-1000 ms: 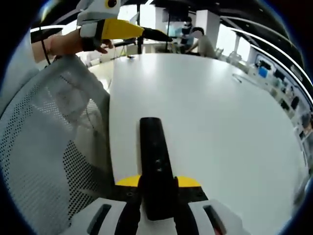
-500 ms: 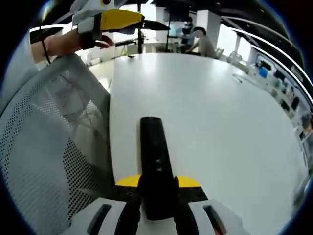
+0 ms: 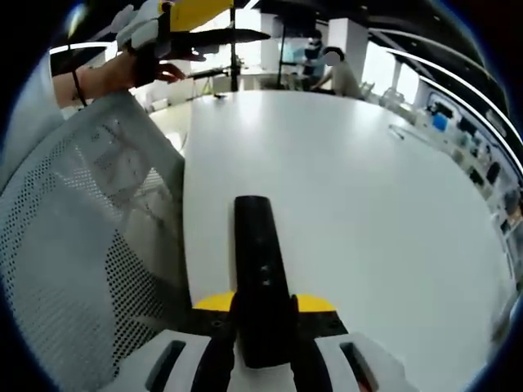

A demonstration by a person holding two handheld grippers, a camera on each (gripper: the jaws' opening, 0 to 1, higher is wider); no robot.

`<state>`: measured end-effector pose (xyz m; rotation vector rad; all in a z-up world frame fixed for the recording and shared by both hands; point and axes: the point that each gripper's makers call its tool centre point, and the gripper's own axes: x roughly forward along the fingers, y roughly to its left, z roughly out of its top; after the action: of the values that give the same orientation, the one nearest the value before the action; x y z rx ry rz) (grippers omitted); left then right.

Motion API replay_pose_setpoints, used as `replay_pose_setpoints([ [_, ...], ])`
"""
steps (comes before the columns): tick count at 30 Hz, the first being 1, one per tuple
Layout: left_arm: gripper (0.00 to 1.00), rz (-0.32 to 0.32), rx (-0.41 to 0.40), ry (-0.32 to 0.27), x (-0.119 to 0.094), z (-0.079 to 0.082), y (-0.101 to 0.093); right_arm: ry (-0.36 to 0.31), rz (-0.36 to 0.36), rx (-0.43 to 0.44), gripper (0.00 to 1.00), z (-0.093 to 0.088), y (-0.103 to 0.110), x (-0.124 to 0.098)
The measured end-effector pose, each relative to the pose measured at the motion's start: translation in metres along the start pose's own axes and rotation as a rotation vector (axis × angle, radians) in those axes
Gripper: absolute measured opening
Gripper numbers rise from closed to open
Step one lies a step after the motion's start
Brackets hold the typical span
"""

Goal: Press the specified remote control buttons in sequence, fully releasing each button before pressing the next.

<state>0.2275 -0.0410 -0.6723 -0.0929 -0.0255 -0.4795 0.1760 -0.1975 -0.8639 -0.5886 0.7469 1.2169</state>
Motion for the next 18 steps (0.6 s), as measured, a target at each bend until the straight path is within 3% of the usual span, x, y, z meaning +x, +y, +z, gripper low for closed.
replay_pose_setpoints([
  [4, 0.98, -0.011, 0.018, -0.004, 0.002, 0.001, -0.002, -0.009, 0.000, -0.001, 0.23, 0.001, 0.000, 0.000],
  [8, 0.96, -0.014, -0.004, -0.075, -0.002, 0.014, -0.001, -0.021, 0.002, 0.000, 0.23, 0.002, 0.000, 0.001],
  [10, 0.96, 0.002, -0.001, -0.084, -0.003, 0.016, 0.003, -0.023, 0.001, 0.000, 0.23, 0.003, 0.000, 0.002],
  [18, 0.96, 0.014, 0.015, -0.065, -0.004, 0.013, 0.000, -0.050, 0.003, 0.014, 0.23, 0.004, 0.000, 0.001],
])
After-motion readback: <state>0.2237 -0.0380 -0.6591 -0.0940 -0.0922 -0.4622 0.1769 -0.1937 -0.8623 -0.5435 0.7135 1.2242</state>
